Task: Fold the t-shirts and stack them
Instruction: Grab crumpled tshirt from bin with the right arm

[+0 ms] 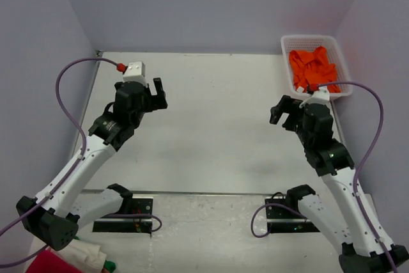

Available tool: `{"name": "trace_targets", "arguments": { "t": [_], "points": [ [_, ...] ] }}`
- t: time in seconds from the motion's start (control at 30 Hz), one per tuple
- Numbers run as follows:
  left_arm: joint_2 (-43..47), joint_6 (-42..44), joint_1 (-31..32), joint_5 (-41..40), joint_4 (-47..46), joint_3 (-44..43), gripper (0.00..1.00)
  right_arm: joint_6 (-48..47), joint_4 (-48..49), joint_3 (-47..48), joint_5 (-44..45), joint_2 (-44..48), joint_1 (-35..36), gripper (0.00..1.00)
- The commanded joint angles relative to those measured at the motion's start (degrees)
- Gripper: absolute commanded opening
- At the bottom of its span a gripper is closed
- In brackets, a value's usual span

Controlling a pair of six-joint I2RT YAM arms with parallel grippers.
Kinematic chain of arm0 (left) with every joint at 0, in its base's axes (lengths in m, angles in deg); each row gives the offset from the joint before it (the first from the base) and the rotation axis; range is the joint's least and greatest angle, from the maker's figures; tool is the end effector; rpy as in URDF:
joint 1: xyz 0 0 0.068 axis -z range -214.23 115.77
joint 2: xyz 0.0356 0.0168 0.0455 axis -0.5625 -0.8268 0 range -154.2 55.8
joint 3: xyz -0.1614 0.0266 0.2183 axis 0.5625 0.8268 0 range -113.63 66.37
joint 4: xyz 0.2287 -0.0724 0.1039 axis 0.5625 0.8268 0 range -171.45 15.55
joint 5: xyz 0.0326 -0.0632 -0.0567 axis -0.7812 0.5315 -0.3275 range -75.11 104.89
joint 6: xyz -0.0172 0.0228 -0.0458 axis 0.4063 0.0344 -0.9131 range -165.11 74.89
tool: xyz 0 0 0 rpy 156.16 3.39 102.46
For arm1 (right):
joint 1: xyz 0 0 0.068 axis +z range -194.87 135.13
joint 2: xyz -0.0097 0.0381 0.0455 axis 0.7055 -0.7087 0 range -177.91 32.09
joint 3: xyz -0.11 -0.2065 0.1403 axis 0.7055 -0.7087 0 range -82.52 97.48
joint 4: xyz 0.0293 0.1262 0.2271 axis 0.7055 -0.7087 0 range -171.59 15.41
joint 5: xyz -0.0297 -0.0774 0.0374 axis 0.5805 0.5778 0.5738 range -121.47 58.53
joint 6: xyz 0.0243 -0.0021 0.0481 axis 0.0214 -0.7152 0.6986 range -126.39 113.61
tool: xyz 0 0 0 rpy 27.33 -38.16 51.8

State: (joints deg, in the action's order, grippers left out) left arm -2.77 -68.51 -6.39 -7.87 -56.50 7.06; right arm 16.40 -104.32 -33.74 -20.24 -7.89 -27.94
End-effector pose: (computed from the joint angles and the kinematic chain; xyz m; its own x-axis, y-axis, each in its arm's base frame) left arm 0.2045 -0.0924 0.3580 -0.3799 -0.2134 -0.9001 -0.0351 0.9757 -0.2165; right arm 0.1479 0.0377 0.3410 -0.3583 0.2880 -0.8880 0.0294 0.9542 0.2976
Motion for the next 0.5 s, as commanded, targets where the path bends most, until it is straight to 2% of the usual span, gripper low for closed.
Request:
{"name": "trace_targets", "arguments": {
  "t": [0.0, 0.07, 0.1, 0.17, 0.23, 0.27, 0.33, 0.47],
  "points": [
    [-0.67, 0.99, 0.11, 0.87, -0.08, -0.72, 0.98, 0.78, 1.43, 5.78, 13.16, -6.99, -0.57, 0.99],
    [-0.85, 0.81, 0.11, 1.49, -0.25, -0.55, 0.98, -0.64, 1.26, 10.7, 16.54, -13.24, -2.94, 0.99],
    [-1.02, 0.81, 0.11, 1.67, -0.34, -0.37, 0.98, -0.81, 1.0, 16.38, 14.64, -20.58, -7.74, 0.99],
    [-1.11, 1.16, 0.03, 1.93, -0.43, -0.19, 0.98, -0.11, -1.02, 22.65, 11.03, -28.27, -12.51, 0.99],
    [-0.67, 1.25, 0.11, 2.37, -0.6, 0.24, 0.98, -1.59, -1.2, 33.79, 12.93, -38.38, -15.51, 0.98],
    [-0.32, 1.25, 0.11, 2.55, -0.78, 0.51, 0.98, -2.3, -1.29, 33.84, 12.86, -41.8, -16.3, 0.98],
    [0.64, 1.6, 0.11, 3.07, -1.13, 1.56, 0.98, -4.05, -2.42, 42.43, 12.51, -51.36, -19.11, 0.92],
    [1.61, 2.22, 0.11, 3.95, -1.22, 2.62, 0.98, -6.26, -3.31, 52.72, 11.54, -62.74, -23.6, 0.85]
  ]
}}
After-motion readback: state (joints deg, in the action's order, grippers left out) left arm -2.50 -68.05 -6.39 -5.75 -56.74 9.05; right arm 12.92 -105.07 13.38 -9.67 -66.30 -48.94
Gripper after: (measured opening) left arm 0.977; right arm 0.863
